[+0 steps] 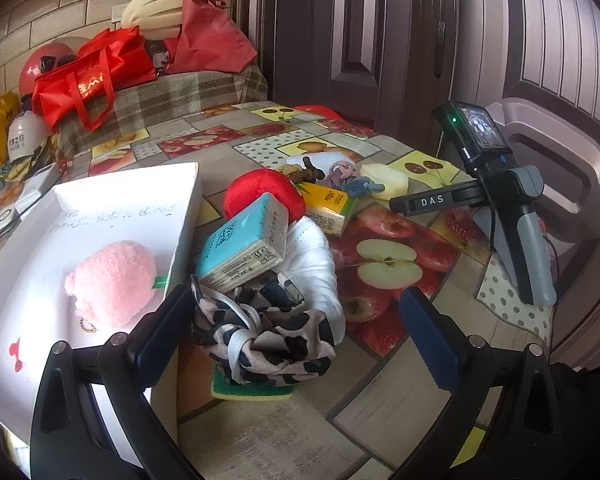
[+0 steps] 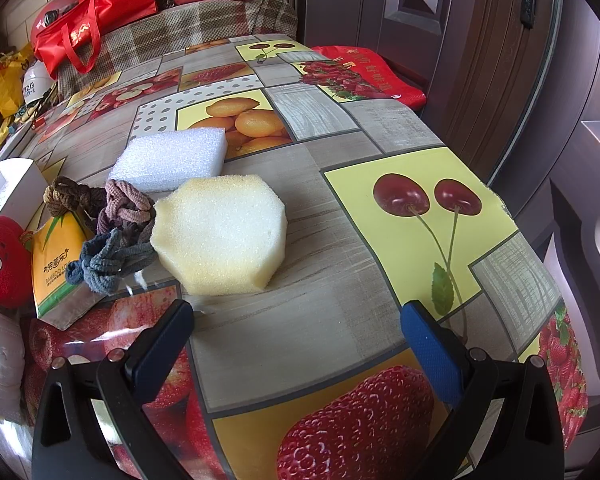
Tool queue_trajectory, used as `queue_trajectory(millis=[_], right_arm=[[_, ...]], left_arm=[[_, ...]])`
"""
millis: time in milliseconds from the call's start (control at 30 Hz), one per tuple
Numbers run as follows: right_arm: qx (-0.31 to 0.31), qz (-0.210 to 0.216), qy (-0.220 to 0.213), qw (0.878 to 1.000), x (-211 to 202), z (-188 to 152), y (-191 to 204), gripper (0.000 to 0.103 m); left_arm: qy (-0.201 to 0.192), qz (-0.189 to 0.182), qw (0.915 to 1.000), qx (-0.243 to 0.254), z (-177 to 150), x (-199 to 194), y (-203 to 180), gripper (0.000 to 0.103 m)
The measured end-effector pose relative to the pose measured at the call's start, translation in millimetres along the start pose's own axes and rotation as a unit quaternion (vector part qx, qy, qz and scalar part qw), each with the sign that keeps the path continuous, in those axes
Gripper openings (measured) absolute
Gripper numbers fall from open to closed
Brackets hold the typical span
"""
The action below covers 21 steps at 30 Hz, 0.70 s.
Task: Organize soft objects
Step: 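Move the left tool to the black-and-white patterned cloth and grasp it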
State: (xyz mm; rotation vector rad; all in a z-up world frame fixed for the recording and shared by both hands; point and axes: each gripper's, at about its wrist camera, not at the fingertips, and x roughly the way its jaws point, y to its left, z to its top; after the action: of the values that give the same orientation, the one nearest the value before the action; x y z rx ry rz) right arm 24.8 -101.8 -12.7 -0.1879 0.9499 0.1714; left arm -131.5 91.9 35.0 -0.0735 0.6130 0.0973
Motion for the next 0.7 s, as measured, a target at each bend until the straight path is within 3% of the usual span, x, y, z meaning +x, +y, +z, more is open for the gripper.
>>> queue_trajectory(millis=[333, 500, 700], right_arm=[[0.0, 0.0, 0.0, 1.0, -1, 1, 1, 0.103], [0.0, 0.0, 0.0, 1.0, -1, 1, 1, 0.103], [0.0, -0.001, 0.0, 1.0, 0, 0, 1, 0.103]], left_arm=[[0.028, -0.105, 0.994, -0.009, 14, 31, -27, 0.097], [-0.017, -0.1, 0.9948, -0.011, 15, 10, -27, 0.097], [-0.036, -0.072, 0.9962, -0.034, 2, -20, -6, 0.097]])
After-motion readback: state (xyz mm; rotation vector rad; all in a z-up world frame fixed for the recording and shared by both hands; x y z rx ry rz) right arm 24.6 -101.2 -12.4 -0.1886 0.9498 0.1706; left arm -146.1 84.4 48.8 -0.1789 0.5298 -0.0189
